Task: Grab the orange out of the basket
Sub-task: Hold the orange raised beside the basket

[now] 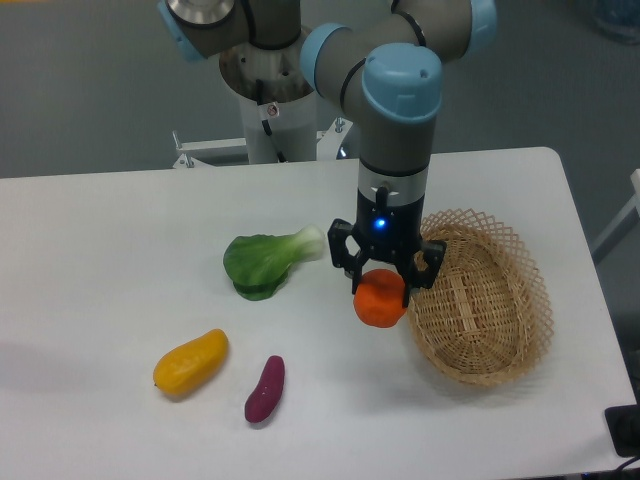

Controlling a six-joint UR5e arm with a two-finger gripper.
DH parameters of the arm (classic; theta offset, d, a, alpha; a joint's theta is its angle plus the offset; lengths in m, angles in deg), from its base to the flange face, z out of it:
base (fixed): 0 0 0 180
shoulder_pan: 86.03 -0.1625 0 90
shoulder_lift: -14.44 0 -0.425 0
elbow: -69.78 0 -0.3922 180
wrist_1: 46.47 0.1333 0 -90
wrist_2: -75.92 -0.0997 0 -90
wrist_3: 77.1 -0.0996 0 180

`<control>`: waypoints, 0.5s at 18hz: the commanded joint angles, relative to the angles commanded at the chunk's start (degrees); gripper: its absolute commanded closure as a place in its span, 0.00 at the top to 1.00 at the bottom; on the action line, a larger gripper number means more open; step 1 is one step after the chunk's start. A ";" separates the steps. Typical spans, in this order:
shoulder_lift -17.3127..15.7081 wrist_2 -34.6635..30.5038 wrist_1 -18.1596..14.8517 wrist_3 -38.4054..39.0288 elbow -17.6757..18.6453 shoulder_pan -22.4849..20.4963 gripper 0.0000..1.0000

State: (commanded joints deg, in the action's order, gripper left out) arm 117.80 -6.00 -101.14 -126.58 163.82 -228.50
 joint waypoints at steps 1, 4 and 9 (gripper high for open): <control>-0.09 0.00 -0.09 -0.70 -0.09 0.17 0.66; 0.00 -1.05 -0.09 -1.50 0.26 0.26 0.67; -0.09 -1.32 -0.17 -1.76 0.09 0.26 0.67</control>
State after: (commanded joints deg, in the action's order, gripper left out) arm 117.71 -7.32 -101.31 -128.34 163.91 -228.24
